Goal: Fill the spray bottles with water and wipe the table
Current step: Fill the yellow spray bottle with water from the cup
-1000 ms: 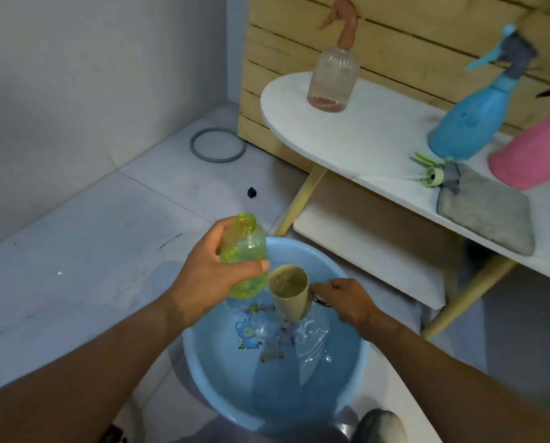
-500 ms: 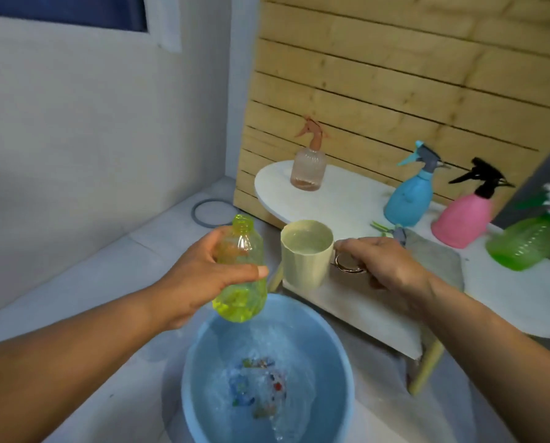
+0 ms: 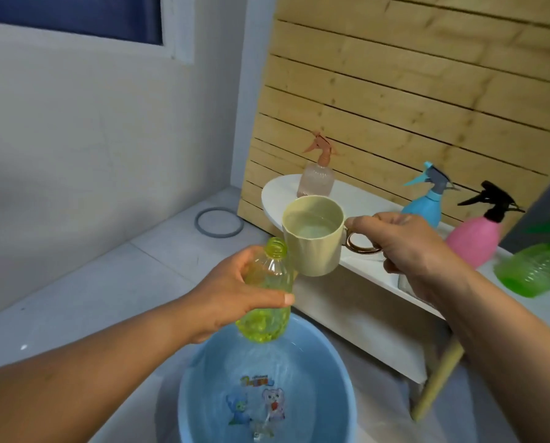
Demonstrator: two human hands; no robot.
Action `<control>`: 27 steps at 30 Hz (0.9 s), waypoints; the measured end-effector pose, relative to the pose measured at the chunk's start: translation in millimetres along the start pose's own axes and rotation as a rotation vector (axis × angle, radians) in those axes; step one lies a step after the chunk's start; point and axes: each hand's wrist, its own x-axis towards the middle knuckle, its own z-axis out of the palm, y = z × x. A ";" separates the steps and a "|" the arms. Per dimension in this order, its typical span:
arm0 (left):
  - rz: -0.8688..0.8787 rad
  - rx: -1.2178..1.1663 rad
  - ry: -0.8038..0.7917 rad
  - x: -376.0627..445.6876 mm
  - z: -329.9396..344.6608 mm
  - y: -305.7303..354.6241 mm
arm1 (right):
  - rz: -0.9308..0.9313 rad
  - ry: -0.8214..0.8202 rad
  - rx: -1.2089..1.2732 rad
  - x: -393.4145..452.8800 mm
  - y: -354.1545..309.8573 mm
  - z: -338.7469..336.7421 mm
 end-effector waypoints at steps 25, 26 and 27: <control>0.046 0.151 0.029 7.5 1.0 -21.3 | -0.176 0.065 -0.128 3.8 4.5 8.2; 0.047 0.153 0.029 7.4 1.1 -21.5 | -0.181 0.065 -0.134 3.4 4.5 8.3; 0.049 0.155 0.030 7.0 1.0 -21.7 | -0.186 0.065 -0.141 2.8 4.4 8.6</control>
